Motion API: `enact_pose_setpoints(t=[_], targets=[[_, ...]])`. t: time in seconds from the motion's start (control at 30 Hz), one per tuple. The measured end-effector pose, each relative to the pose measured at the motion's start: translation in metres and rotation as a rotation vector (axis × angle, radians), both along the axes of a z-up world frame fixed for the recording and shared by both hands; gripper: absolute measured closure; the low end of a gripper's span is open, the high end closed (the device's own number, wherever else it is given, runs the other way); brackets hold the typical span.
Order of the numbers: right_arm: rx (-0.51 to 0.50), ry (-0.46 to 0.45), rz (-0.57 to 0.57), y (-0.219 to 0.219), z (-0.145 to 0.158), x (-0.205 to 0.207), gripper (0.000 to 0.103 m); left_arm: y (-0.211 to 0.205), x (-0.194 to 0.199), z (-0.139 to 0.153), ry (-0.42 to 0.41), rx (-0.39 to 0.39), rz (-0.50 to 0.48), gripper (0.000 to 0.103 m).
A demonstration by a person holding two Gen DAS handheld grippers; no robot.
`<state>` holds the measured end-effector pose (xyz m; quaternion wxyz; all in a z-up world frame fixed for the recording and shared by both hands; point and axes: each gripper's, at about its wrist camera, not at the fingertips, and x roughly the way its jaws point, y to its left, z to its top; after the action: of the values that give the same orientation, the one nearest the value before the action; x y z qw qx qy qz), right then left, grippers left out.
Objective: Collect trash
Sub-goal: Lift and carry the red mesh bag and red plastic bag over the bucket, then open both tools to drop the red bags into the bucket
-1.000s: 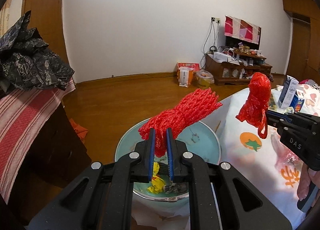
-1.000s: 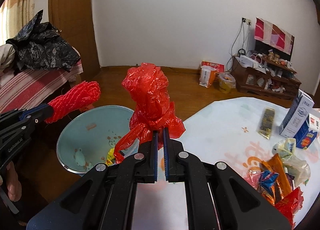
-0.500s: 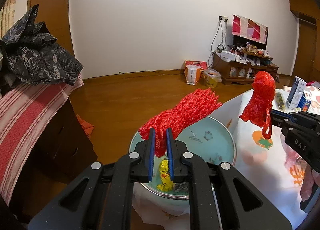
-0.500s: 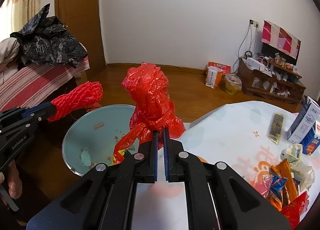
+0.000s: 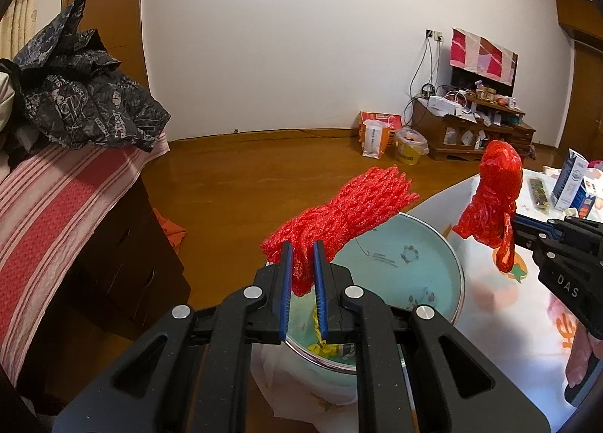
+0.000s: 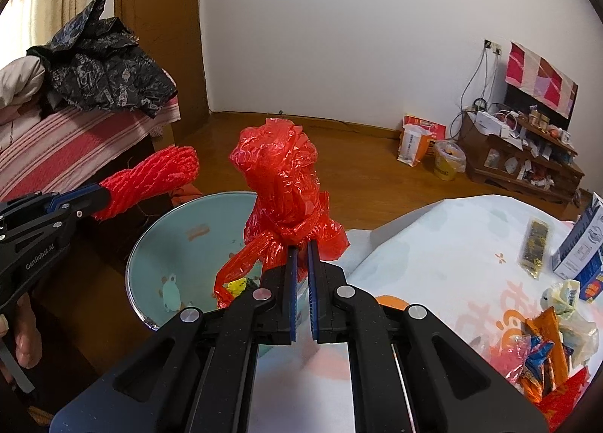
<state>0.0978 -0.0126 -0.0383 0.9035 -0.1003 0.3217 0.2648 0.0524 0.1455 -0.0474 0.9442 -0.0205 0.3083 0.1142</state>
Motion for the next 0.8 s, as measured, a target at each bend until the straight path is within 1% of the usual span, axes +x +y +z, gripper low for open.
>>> enact_pose_setpoints(t=[0.5,0.53,0.57,0.63,0.67,0.7,0.77,0.8], targets=[[-0.018,0.009,0.028,0.013,-0.006,0.002,0.097,0.004,0.003,-0.004,0.009,-0.016,0.001,0.091],[-0.020,0.016,0.037,0.017,-0.008,0.003,0.097,0.004,0.004,-0.006,0.012,-0.020,0.000,0.090],[-0.025,0.024,0.046,0.019,-0.009,0.003,0.096,0.003,0.004,-0.007,0.015,-0.024,-0.001,0.087],[-0.033,0.024,0.054,0.023,-0.011,0.003,0.092,0.004,0.006,-0.010,0.025,-0.034,-0.003,0.083],[-0.037,0.025,0.057,0.025,-0.013,0.003,0.082,0.004,0.007,-0.012,0.030,-0.037,-0.003,0.077],[-0.035,0.030,0.061,0.025,-0.014,0.003,0.071,0.004,0.008,-0.013,0.033,-0.041,-0.005,0.075],[-0.038,0.034,0.057,0.024,-0.017,0.003,0.067,0.003,0.009,-0.016,0.046,-0.052,-0.005,0.063],[-0.039,0.033,0.050,0.022,-0.017,0.003,0.064,0.004,0.009,-0.017,0.046,-0.053,-0.002,0.061]])
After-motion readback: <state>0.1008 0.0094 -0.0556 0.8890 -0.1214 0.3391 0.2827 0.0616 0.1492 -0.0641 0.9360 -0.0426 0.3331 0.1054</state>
